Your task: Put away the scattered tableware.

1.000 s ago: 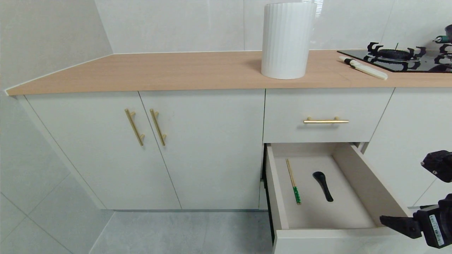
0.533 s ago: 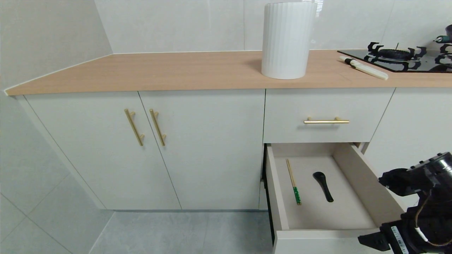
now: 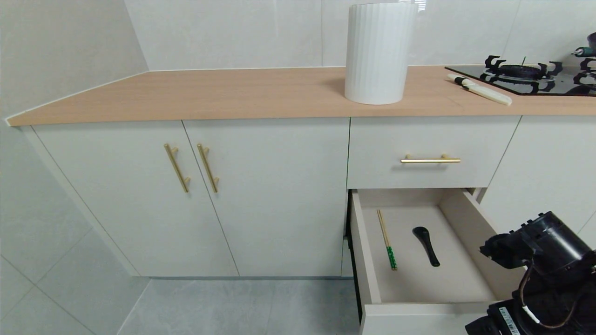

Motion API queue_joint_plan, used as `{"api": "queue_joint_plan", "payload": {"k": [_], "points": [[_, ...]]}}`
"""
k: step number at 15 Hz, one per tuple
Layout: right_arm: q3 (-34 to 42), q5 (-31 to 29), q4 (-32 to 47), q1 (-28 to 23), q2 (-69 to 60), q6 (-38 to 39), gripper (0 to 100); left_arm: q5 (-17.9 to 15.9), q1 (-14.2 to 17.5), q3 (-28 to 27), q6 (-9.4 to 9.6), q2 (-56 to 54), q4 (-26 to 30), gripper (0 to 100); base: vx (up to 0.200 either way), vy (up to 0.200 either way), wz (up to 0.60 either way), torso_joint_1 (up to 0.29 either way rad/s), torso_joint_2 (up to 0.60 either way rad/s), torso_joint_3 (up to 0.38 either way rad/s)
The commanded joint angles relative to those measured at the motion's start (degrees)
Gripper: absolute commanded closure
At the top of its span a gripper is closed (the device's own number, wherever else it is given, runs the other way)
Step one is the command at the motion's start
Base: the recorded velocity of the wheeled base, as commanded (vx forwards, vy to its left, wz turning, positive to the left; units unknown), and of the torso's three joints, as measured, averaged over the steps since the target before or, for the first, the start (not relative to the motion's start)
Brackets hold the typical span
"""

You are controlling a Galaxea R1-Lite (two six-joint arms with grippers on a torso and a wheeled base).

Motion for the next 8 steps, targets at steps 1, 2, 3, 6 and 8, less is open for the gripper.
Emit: {"api": "queue_joint_plan", "payload": {"k": [1, 2, 3, 6, 8], "points": [[-0.3, -0.1, -0.2, 0.0, 2.1, 1.0, 0, 0.0, 0.0, 0.0, -0.02, 0.0, 0.0, 0, 0.000, 0.000, 0.00, 0.000, 0.00, 0.000], [-0.5, -0.1, -0.4, 0.0, 2.4, 2.0, 0, 0.0, 0.0, 0.0, -0.02, 0.0, 0.0, 0, 0.000, 0.000, 0.00, 0.000, 0.00, 0.000], [-0.6, -0.1, -1.0, 0.0, 2.5, 2.5, 0, 0.0, 0.0, 0.0, -0.02, 0.0, 0.0, 0, 0.000, 0.000, 0.00, 0.000, 0.00, 0.000], [-0.3, -0.3, -3.0, -0.1, 3.1, 2.7, 0, 0.0, 0.0, 0.0, -0.02, 0.0, 0.0, 0, 0.000, 0.000, 0.00, 0.000, 0.00, 0.000], [-0.1, -0.3, -4.1, -0.2, 4.3, 3.8, 0, 0.0, 0.0, 0.0, -0.02, 0.0, 0.0, 0, 0.000, 0.000, 0.00, 0.000, 0.00, 0.000]]}}
